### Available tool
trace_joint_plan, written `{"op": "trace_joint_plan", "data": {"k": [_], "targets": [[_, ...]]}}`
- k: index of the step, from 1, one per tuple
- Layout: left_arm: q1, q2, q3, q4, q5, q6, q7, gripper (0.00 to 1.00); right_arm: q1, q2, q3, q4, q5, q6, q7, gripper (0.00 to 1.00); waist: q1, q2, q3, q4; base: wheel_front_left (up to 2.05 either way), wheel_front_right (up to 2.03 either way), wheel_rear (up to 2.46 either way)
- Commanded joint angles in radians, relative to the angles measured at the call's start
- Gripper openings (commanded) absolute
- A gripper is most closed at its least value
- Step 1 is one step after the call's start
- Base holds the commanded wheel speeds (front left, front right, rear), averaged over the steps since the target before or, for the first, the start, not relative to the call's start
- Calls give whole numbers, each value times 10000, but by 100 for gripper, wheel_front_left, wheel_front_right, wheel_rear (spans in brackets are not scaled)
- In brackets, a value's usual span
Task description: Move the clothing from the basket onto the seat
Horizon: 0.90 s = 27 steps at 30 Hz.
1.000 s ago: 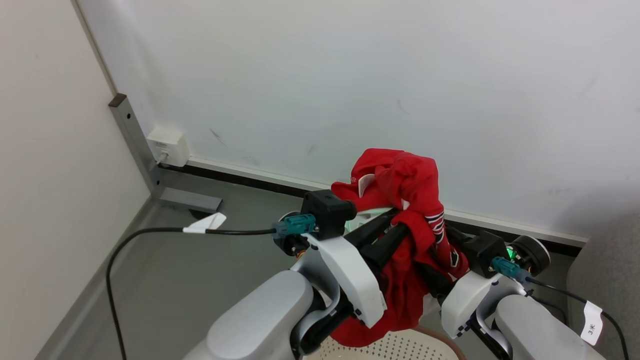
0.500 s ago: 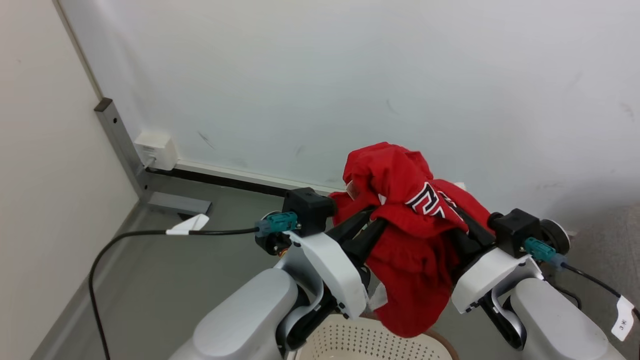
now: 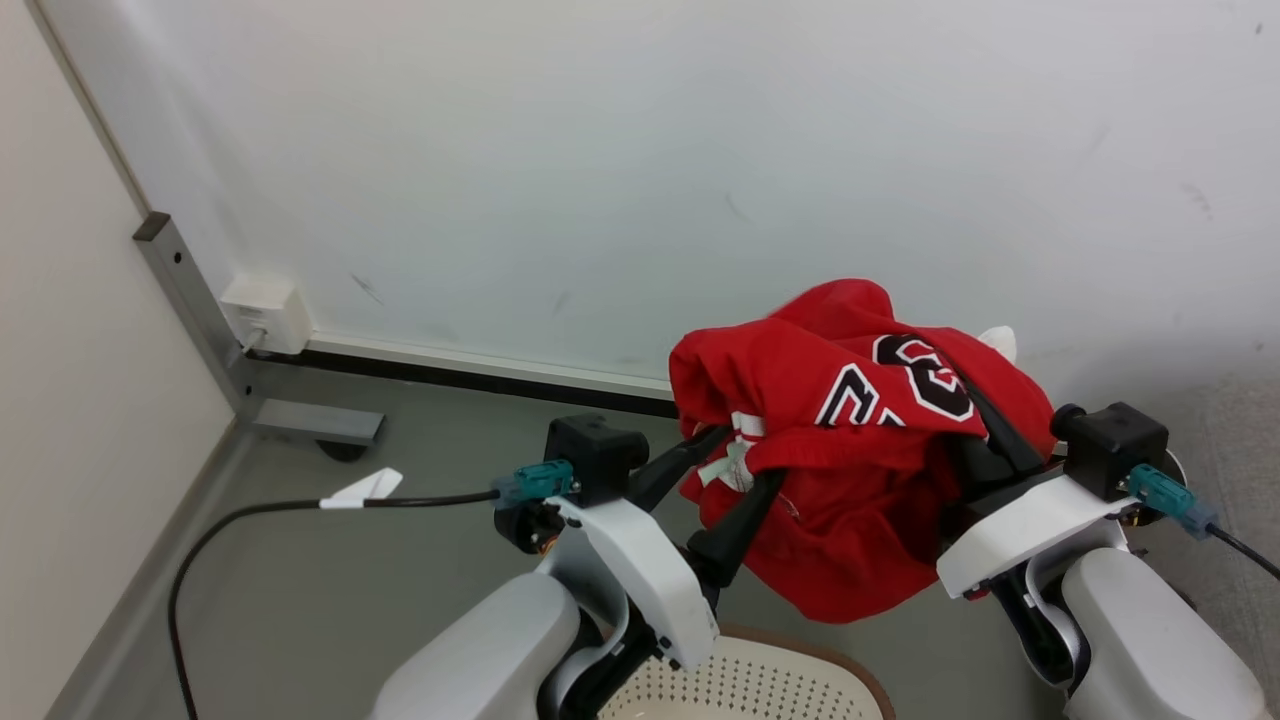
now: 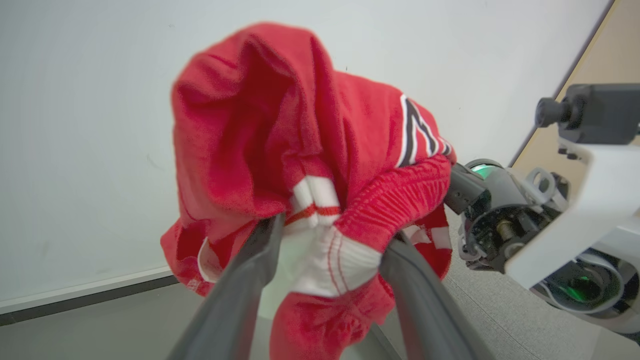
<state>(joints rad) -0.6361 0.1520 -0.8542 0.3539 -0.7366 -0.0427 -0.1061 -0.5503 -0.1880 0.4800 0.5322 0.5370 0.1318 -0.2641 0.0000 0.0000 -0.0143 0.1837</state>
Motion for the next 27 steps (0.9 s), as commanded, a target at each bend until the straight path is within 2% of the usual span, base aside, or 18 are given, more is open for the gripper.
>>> {"op": "trace_joint_plan", "data": {"k": [1, 9, 15, 19, 27], "targets": [[209, 119, -12, 30, -85, 42, -7, 100, 87, -65, -165, -79, 95, -22, -3, 0, 0, 0, -17, -64, 0, 0, 0], [549, 184, -119, -99, -164, 84, -86, 100, 339, -608, -950, -443, 451, -22, -5, 0, 0, 0, -72, -222, 0, 0, 0], [659, 323, -314, -237, -16, -56, -145, 100, 783, -1197, -1686, -1188, 548, -22, -5, 0, 0, 0, -63, -505, 0, 0, 0], [660, 395, -360, -232, 130, -30, -293, 100, 1131, -1502, -2075, -1832, 517, -22, -3, 0, 0, 0, 14, -954, 0, 0, 0], [338, 480, -410, -82, 417, 48, -660, 100, 1482, -1869, -2399, -2765, 335, -22, -3, 0, 0, 0, 286, -2427, 0, 0, 0]]}}
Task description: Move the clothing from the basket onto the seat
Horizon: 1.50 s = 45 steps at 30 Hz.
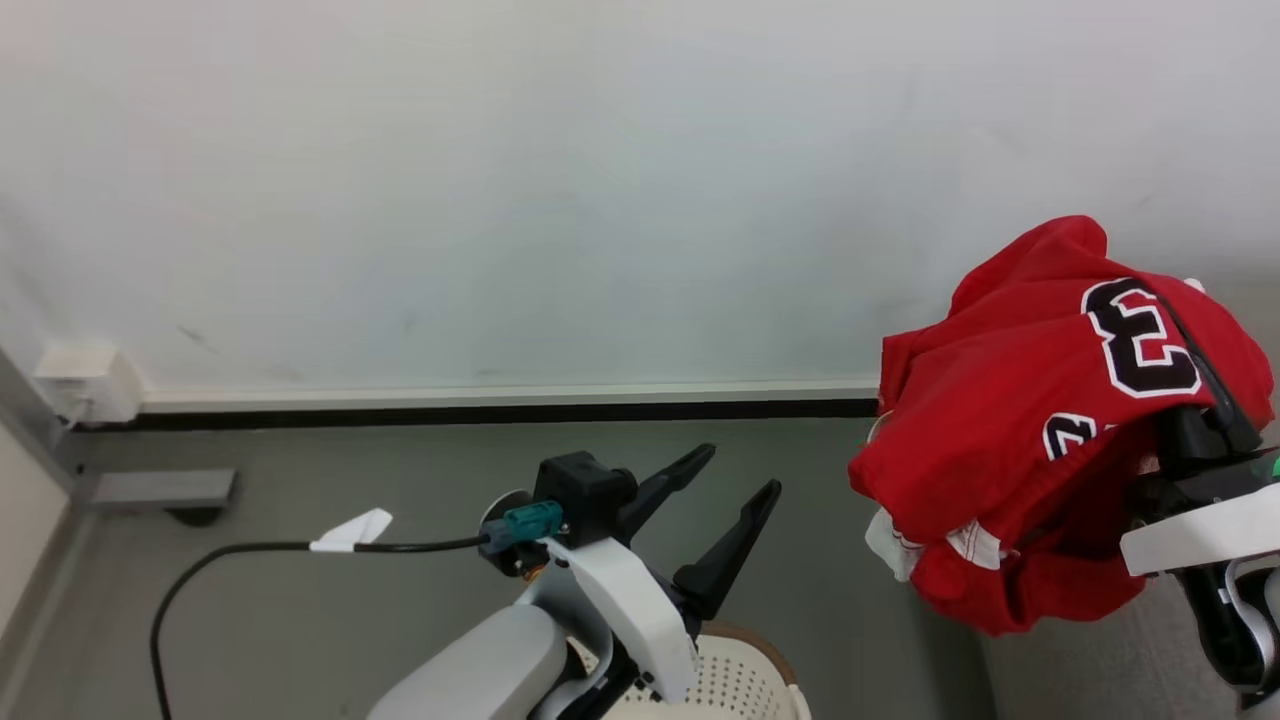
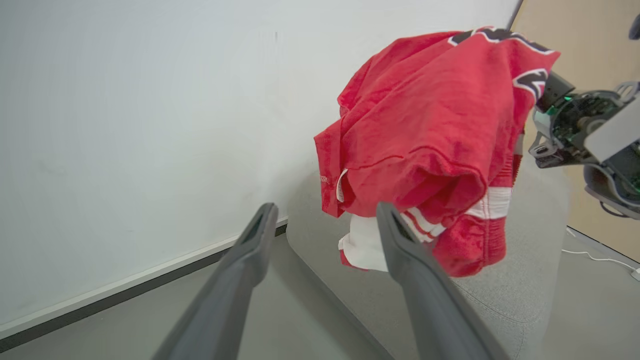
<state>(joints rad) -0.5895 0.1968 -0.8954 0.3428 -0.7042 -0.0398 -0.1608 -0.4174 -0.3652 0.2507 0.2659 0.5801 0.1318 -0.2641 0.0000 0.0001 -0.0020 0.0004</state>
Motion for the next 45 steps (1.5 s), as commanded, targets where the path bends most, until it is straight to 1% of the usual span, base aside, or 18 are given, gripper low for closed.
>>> {"op": "trace_joint_plan", "data": {"k": [1, 6, 14, 19, 22, 28, 35, 38, 40, 45], "targets": [[-168, 50, 17, 43, 150, 34, -160, 100, 179, -124, -125, -182, -95, -22, -3, 0, 0, -1, 195, -804, 0, 0, 0], [-340, 71, -33, 153, 369, 35, -350, 100, 396, -264, -333, -527, -116, -22, -3, 0, 0, -1, 296, -1801, 0, 0, 0], [-568, 179, -92, 252, 570, 64, -503, 100, 744, -221, -810, -1131, -134, -22, -3, 0, 0, -1, 519, -3380, 0, 0, 0], [-724, 246, -107, 267, 821, 144, -651, 100, 1022, -217, -1185, -1477, -158, -22, 41, 0, 0, -1, 734, -4098, 0, 0, 0], [-826, 269, -163, 281, 1032, 182, -743, 100, 1249, -145, -1440, -1600, -137, -22, 157, 0, 0, -1, 888, -4381, 0, 0, 0], [-909, 243, -219, 362, 1108, 138, -800, 100, 1552, -16, -1836, -1754, -231, -22, 433, 0, 0, -1, 1071, -4548, 0, 0, 0], [-996, 225, -313, 500, 1097, 39, -808, 100, 1625, 31, -2122, -1891, -356, -22, 652, 0, 0, -1, 1208, -4426, 0, 0, 0], [-1049, 222, -337, 523, 1081, 33, -748, 100, 1333, -75, -2240, -2024, -455, -22, 758, 0, 0, -1, 1300, -4304, 0, 0, 0], [-1111, 220, -354, 523, 1085, 17, -700, 100, 1076, -77, -2290, -2137, -249, -22, 837, 0, 0, -1, 1415, -4204, 0, 0, 0], [-1394, 188, -399, 433, 1159, 5, -638, 100, 349, -377, -2569, -1798, 7, -22, 878, 0, 0, -1, 1990, -3821, 0, 0, 0]]}}
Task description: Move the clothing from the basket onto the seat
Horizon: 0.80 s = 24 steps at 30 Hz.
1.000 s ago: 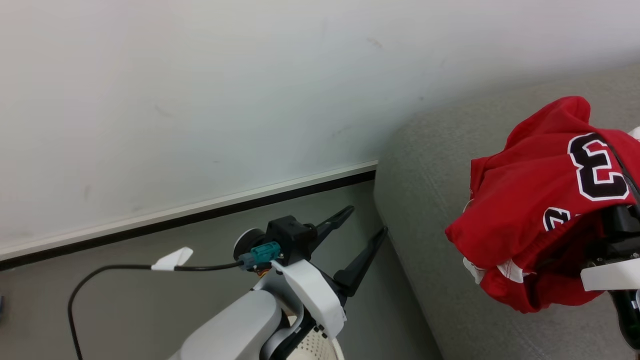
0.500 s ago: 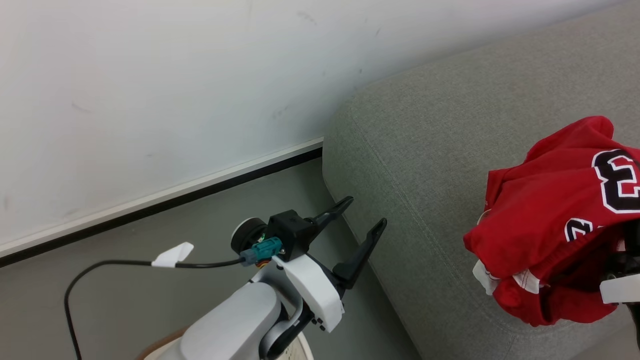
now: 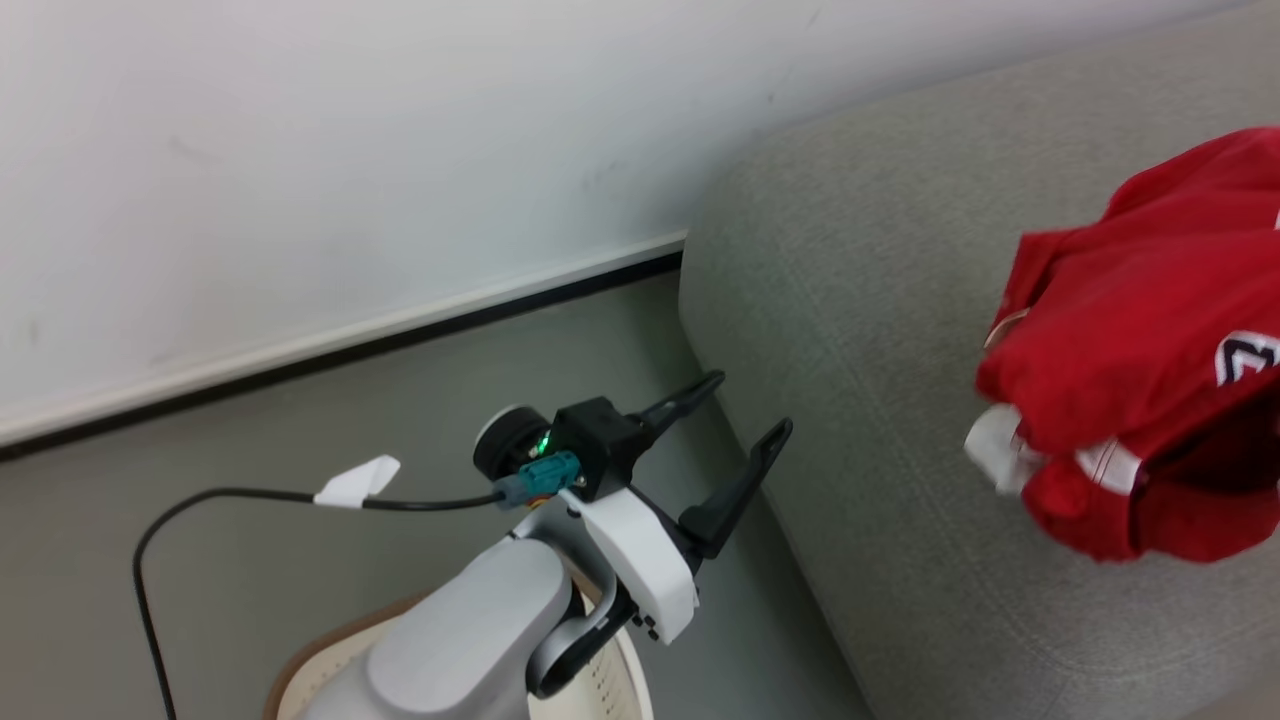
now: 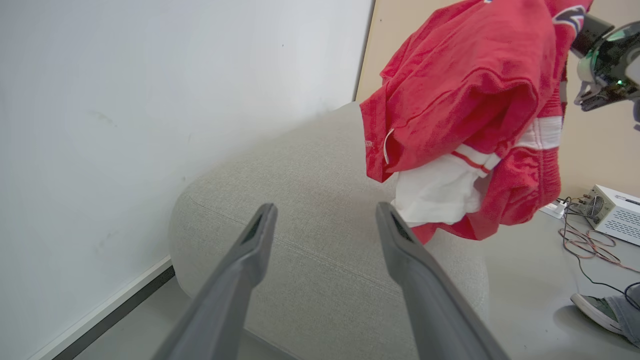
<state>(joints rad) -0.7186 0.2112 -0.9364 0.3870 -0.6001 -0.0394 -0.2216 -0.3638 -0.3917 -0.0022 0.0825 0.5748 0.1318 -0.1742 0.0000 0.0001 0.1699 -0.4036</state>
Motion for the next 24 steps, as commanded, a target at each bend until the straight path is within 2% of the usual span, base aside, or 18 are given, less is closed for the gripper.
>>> {"op": "trace_joint_plan", "data": {"k": [1, 9, 16, 24], "targets": [[-179, 66, 6, -39, 123, -3, -11, 100, -369, -145, -107, 118, 113, -22, -44, 0, 0, -1, 428, 314, 0, 0, 0], [-962, 324, -22, -401, 459, -25, 274, 100, -2165, -863, -615, 1040, 760, -22, -144, 0, 0, -1, 1980, 1048, 0, 0, 0], [-1723, 394, -39, -721, 734, -41, 518, 100, -3722, -1400, -714, 2378, 1208, -22, -202, 0, 0, -1, 3425, 1582, 0, 0, 0], [-2361, 392, -141, -857, 1062, -41, 563, 100, -4384, -1950, -518, 4000, 1326, -22, -569, 0, 0, -1, 4729, 2121, 0, 0, 0]]}}
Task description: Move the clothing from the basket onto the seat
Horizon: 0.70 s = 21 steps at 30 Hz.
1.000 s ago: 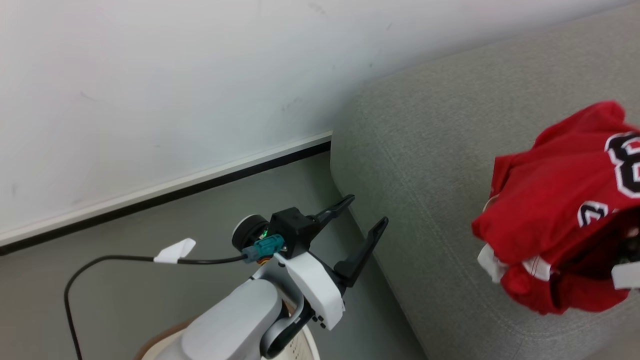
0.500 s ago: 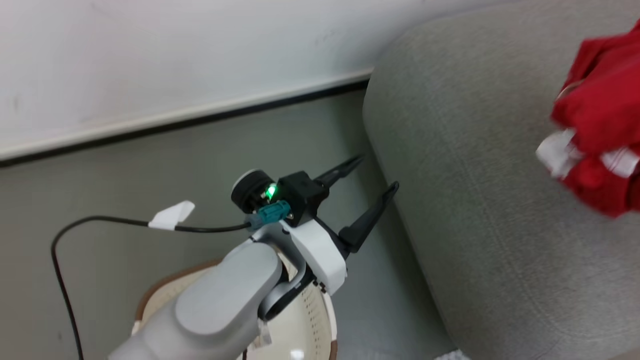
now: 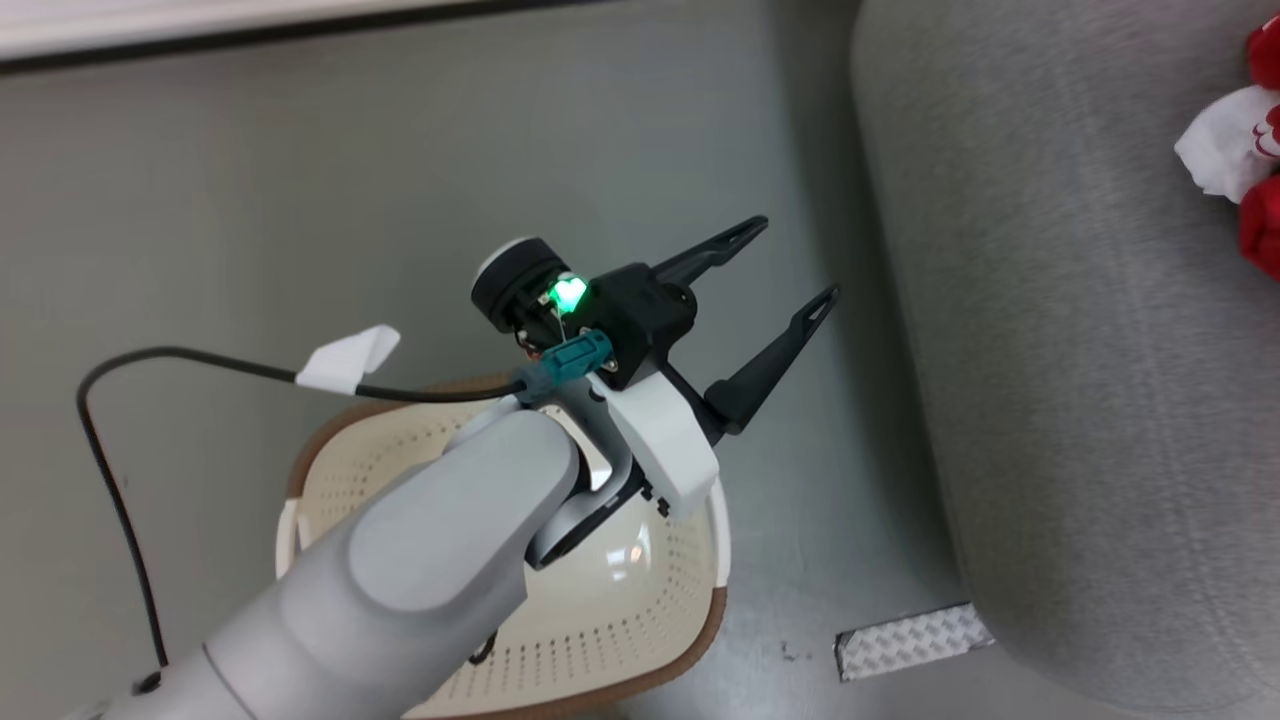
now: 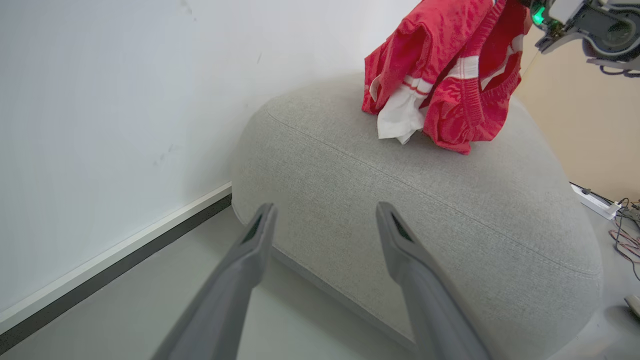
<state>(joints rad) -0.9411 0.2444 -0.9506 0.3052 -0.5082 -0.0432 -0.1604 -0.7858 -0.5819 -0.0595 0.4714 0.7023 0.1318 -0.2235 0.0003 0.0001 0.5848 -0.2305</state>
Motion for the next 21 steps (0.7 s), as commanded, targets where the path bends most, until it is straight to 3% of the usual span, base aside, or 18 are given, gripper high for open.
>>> {"op": "trace_joint_plan", "data": {"k": [1, 9, 19, 20, 21], "targets": [[-202, 66, 8, -45, 140, 11, -50, 100, -193, -128, 141, 327, 55, -22, -84, 0, -3, -1, 728, 443, 0, 0, 0], [-569, -64, 9, 54, 233, 71, -125, 100, -620, -471, 1112, 2013, 311, -22, 233, 0, -3, -1, 1417, 726, 0, 0, 0], [-385, -168, 57, 487, -64, 24, -427, 100, -972, -775, 2592, 3439, 988, -23, 2087, 0, -3, -1, 1125, 784, 0, 0, 0], [-370, -175, 63, 521, -77, 28, -440, 100, -1003, -837, 2704, 3492, 1046, -23, 2191, 5, -3, -1, 1061, 777, 0, 0, 0], [-351, -180, 67, 558, -68, 24, -451, 100, -1022, -870, 2787, 3543, 1117, -23, 2257, 35, -3, -1, 988, 767, 0, 0, 0]]}}
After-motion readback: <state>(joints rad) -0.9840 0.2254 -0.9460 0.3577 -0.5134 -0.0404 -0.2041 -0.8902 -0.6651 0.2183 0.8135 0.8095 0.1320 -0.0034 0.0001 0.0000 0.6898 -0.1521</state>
